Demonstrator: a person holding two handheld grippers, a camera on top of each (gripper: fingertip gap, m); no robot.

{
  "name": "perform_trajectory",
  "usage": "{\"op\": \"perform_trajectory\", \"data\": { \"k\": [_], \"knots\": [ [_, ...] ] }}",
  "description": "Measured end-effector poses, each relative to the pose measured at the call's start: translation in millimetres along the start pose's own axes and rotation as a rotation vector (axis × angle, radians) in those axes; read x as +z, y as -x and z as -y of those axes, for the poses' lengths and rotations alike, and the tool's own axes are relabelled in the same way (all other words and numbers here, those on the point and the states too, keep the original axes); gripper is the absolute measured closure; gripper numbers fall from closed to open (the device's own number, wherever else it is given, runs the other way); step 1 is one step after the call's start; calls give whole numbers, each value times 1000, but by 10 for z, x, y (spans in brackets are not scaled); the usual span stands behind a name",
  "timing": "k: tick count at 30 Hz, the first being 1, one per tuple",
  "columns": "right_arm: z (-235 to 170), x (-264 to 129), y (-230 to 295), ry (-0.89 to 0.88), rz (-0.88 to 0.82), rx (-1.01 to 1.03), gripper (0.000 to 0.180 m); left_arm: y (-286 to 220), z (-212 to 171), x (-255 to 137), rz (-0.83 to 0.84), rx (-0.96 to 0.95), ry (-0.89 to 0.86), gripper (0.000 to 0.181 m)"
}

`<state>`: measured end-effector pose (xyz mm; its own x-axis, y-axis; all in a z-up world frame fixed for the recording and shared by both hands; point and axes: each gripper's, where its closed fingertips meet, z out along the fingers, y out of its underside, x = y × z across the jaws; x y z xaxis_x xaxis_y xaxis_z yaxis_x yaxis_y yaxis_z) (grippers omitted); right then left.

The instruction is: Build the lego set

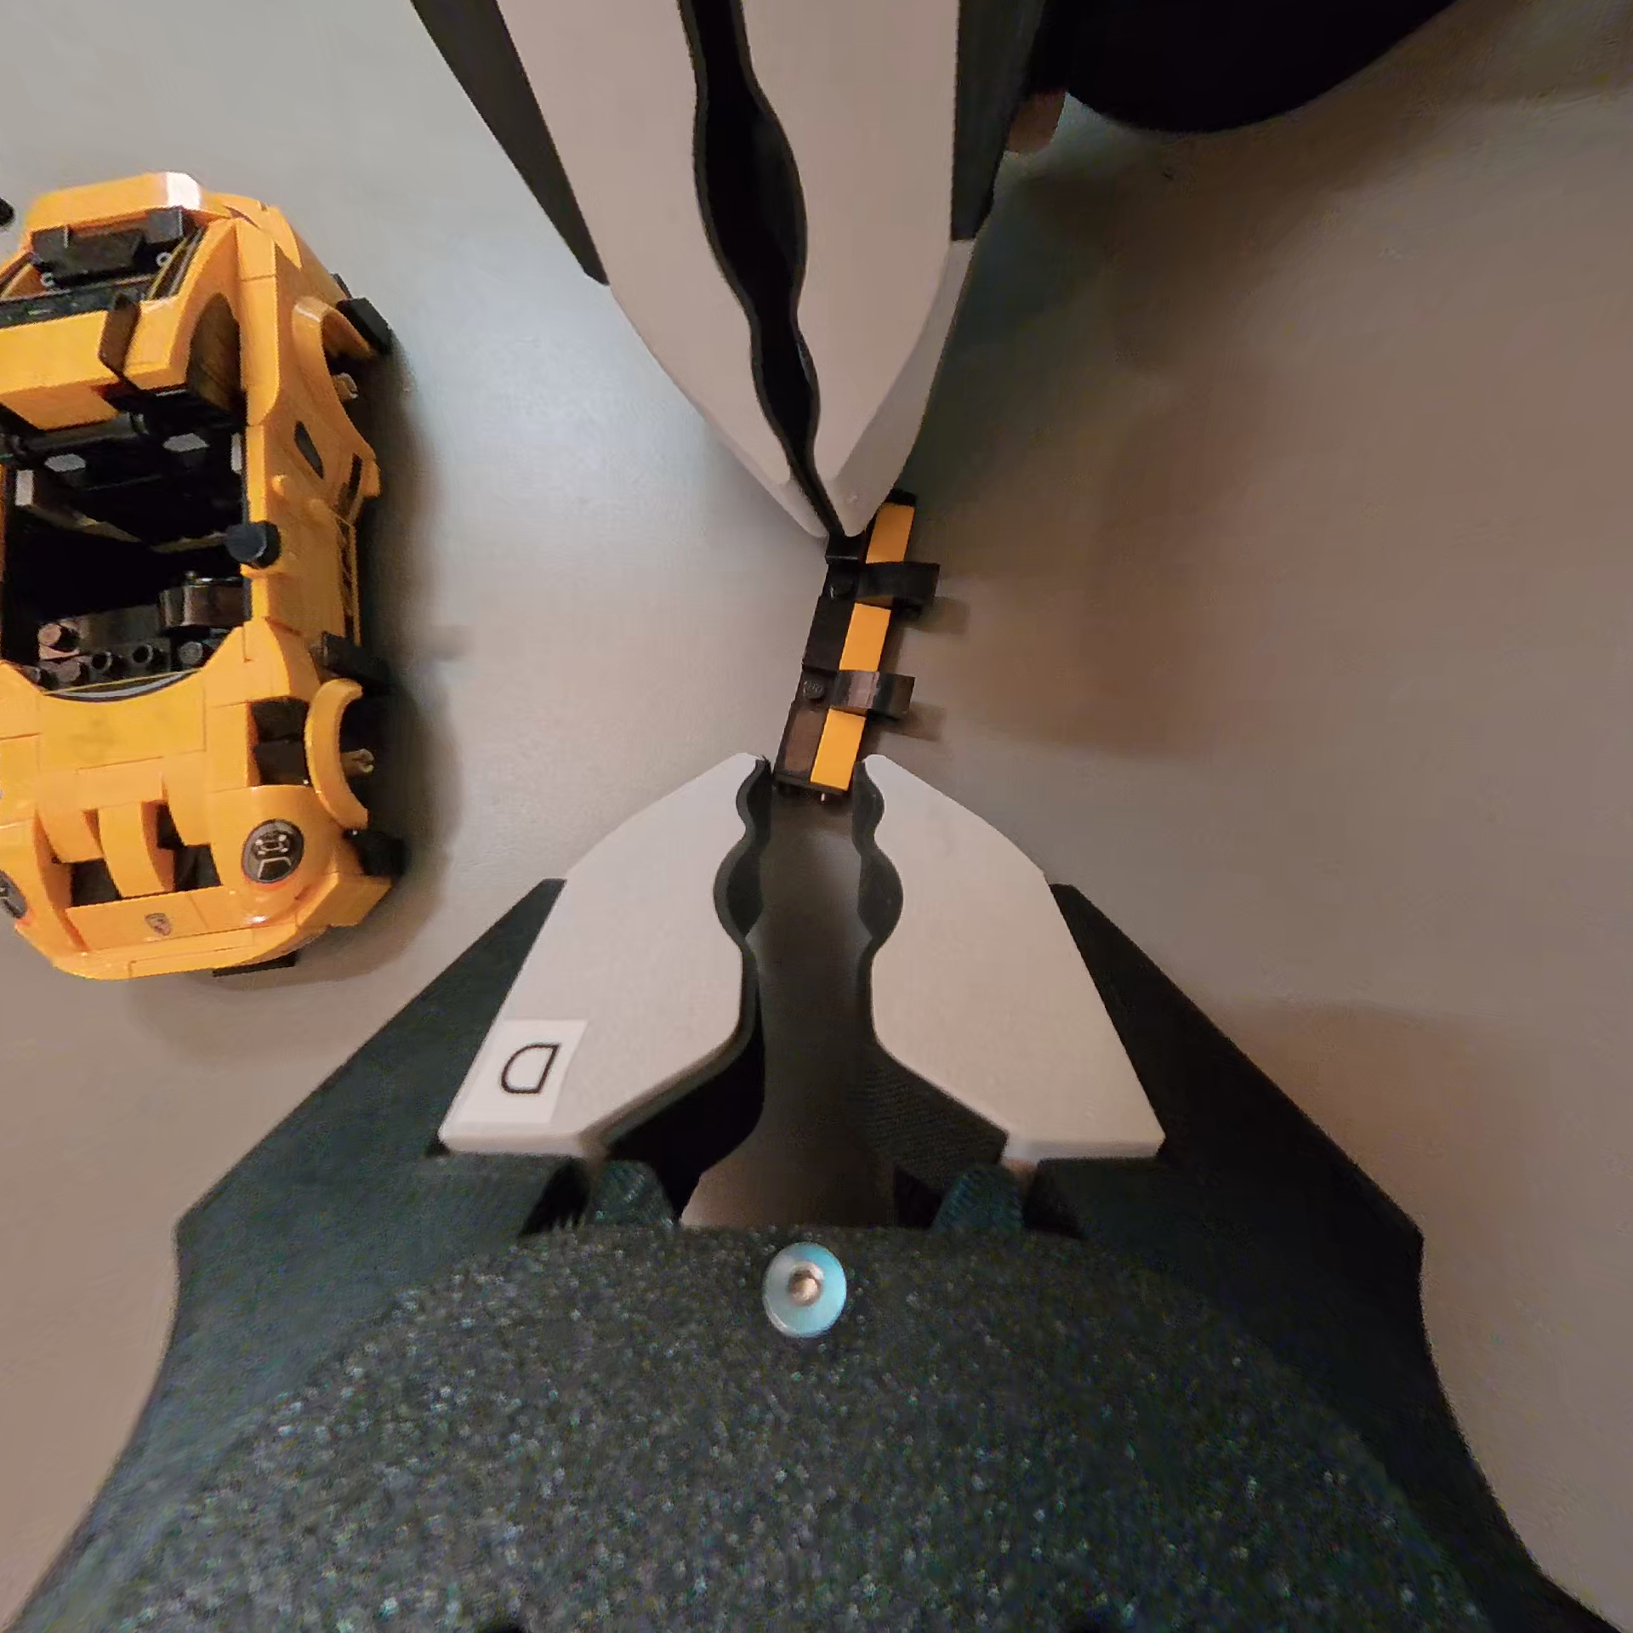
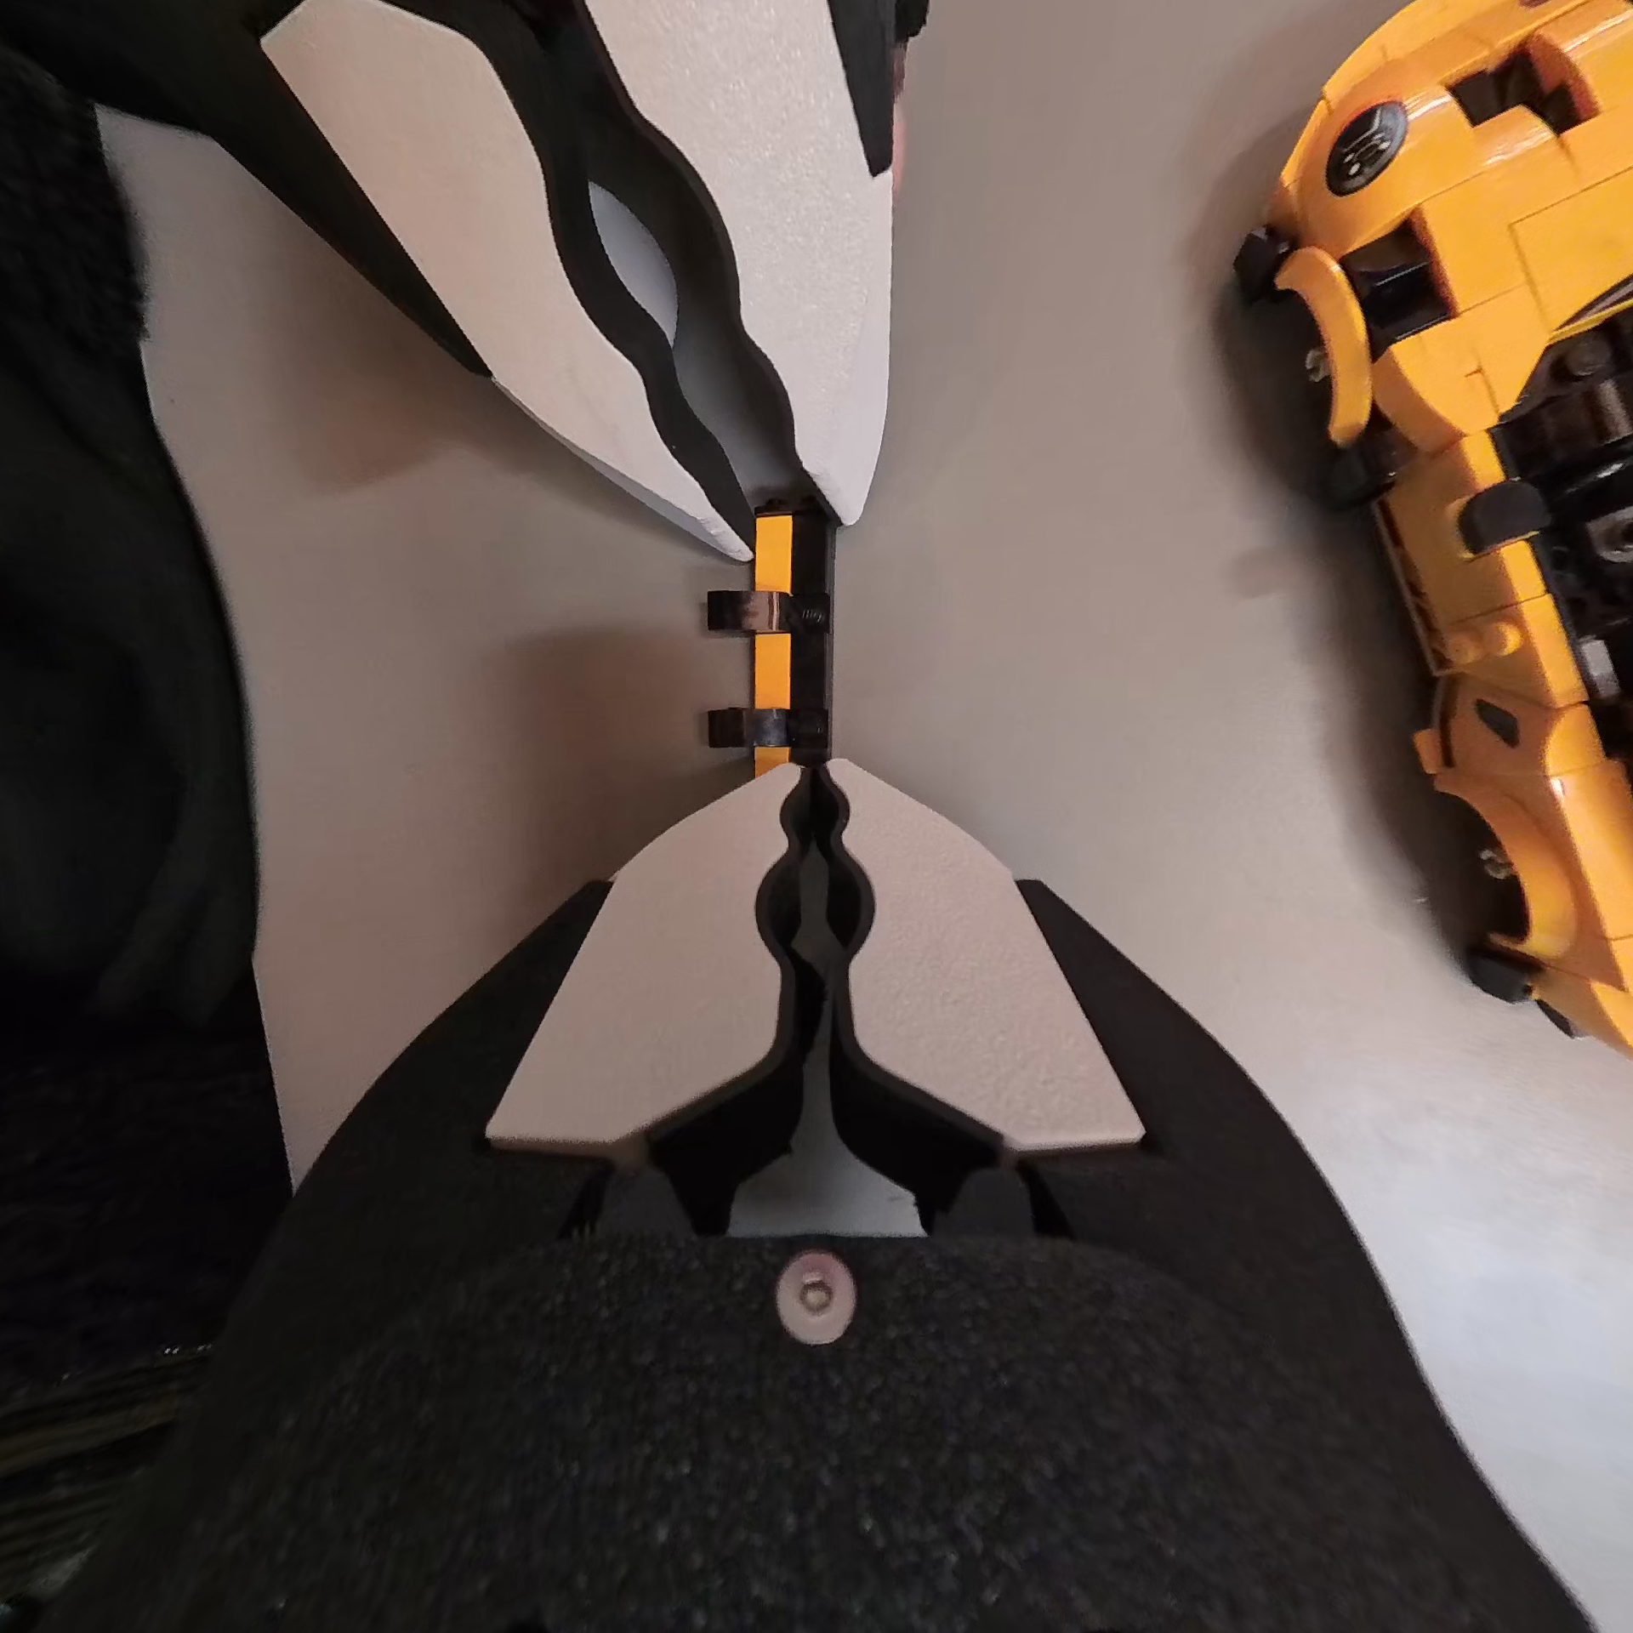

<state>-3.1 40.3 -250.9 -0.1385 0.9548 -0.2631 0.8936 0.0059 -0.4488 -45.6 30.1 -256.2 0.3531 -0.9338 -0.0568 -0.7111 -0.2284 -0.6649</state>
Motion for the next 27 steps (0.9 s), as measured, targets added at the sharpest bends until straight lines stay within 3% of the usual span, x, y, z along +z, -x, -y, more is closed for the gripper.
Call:
{"op": "perform_trajectory", "data": {
  "k": [13,27],
  "knots": [
    [0,25,8,81,-151,-94,180,4,5,9,-11,-52,6,163],
    [2,21,0,36,-136,-7,180,4,7,10,-12,-48,3,163]
  ]
}}
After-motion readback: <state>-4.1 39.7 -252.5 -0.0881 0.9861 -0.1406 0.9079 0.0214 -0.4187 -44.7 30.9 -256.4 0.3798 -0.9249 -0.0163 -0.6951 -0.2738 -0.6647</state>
